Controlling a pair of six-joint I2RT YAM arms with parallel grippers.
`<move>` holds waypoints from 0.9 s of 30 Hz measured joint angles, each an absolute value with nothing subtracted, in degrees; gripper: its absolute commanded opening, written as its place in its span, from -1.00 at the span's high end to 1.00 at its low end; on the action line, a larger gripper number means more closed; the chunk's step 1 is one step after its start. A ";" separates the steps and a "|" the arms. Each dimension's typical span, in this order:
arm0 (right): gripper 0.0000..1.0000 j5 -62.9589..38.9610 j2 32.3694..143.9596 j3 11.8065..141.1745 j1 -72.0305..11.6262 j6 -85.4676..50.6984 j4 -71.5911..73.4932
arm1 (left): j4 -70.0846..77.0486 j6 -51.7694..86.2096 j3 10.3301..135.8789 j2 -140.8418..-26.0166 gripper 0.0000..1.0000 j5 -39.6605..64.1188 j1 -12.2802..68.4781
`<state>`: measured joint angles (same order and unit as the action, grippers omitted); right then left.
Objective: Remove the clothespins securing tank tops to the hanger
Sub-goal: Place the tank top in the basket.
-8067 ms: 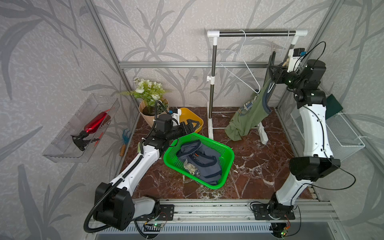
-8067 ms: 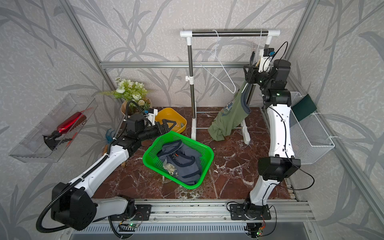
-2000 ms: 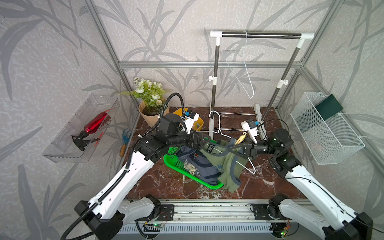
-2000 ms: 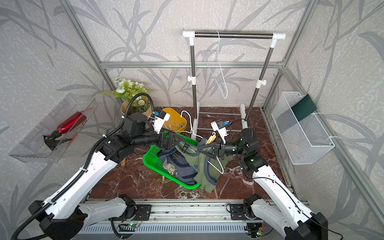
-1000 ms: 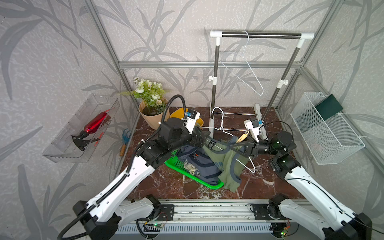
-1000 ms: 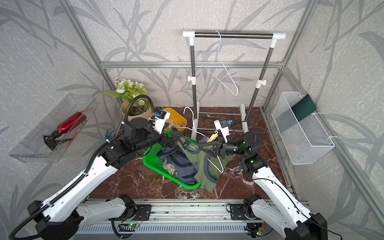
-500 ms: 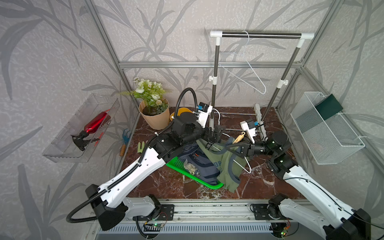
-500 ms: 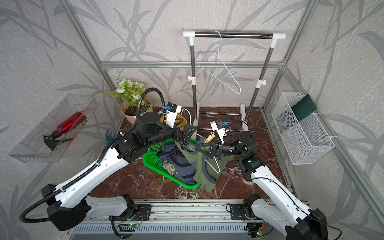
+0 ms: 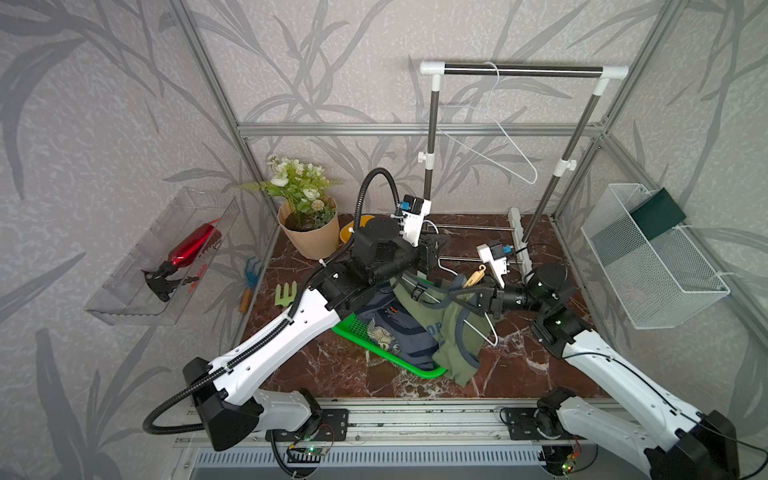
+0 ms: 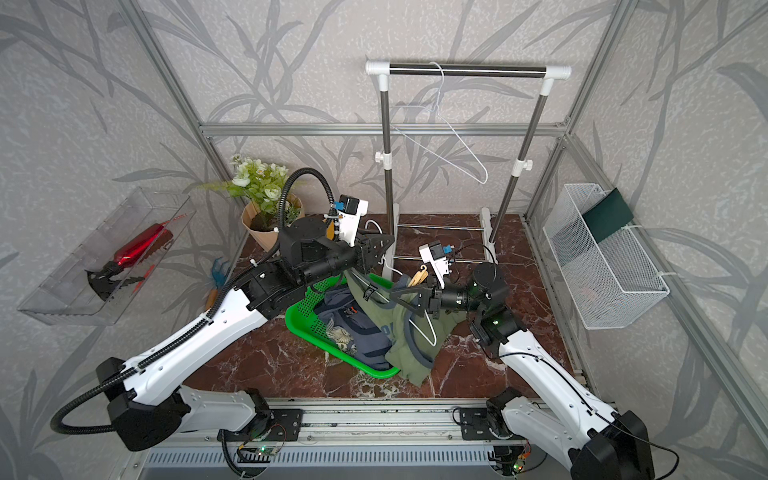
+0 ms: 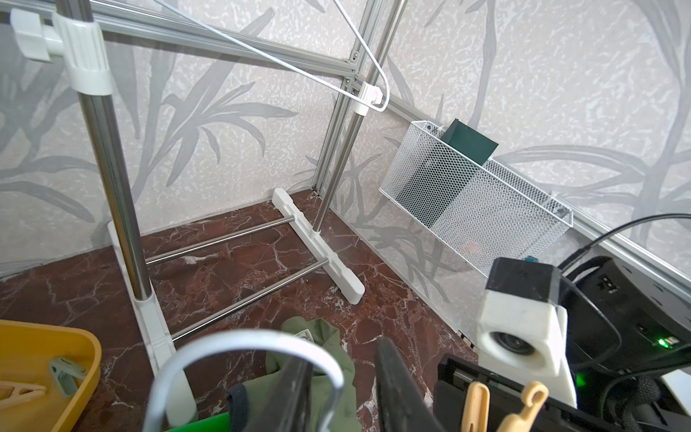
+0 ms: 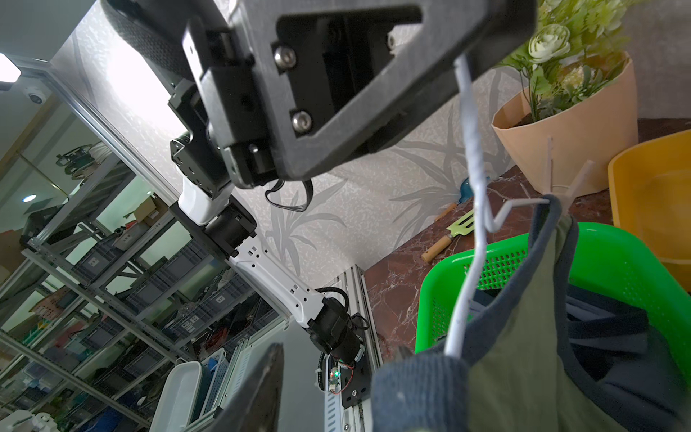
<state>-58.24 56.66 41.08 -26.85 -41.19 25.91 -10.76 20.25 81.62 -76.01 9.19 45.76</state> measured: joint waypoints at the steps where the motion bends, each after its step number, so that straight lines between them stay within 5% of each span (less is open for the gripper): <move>1: 1.00 -58.19 56.64 41.06 -26.85 -41.04 25.91 | -10.61 20.36 81.62 -76.09 0.62 9.19 45.76; 7: 1.00 -58.00 56.27 41.06 -26.92 -40.47 26.02 | -10.55 18.63 81.62 -76.36 1.00 7.97 45.28; 11: 0.99 -57.69 56.16 41.06 -26.98 -40.36 25.50 | -10.74 17.41 81.62 -76.40 1.00 7.73 45.39; 20: -0.30 -56.12 54.22 41.10 -27.24 -36.25 21.04 | -13.50 14.81 83.72 -76.51 1.00 7.57 45.74; 27: -0.55 -49.10 47.81 47.44 -27.29 -23.68 0.23 | -16.75 12.32 89.06 -78.56 1.00 8.01 46.22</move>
<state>-49.10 47.81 47.44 -27.29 -23.68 0.23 -16.75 12.32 89.06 -78.56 8.01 46.22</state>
